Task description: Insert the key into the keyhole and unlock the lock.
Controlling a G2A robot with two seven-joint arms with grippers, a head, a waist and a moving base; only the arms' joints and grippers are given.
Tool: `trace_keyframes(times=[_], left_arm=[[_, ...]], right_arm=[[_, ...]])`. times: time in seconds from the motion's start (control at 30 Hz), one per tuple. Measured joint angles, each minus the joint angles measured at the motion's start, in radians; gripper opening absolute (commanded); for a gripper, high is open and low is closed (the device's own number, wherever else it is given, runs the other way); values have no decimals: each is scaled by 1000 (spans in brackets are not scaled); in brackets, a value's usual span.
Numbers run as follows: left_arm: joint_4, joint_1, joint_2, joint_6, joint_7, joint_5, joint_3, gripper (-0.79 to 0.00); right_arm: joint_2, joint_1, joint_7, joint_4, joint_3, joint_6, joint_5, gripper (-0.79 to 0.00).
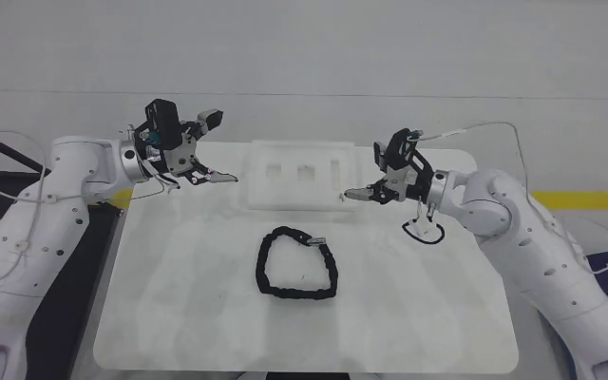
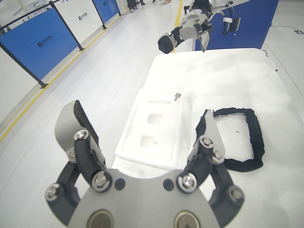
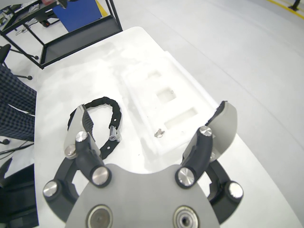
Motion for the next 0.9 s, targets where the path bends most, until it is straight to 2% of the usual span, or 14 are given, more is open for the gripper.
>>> trace_keyframes(times=[0.2, 0.5, 0.7, 0.9], left_arm=[[0, 0, 0, 0, 0, 0, 0, 0], [0, 0, 0, 0, 0, 0, 0, 0], [0, 0, 0, 0, 0, 0, 0, 0], [0, 0, 0, 0, 0, 0, 0, 0]], right_arm=[[-46, 44, 124, -4, -74, 221, 24, 0], [-116, 97, 290, 28, -156, 479, 126, 0], [-155, 111, 339, 61, -190, 586, 177, 0], [-172, 108, 345, 87, -191, 607, 223, 0]])
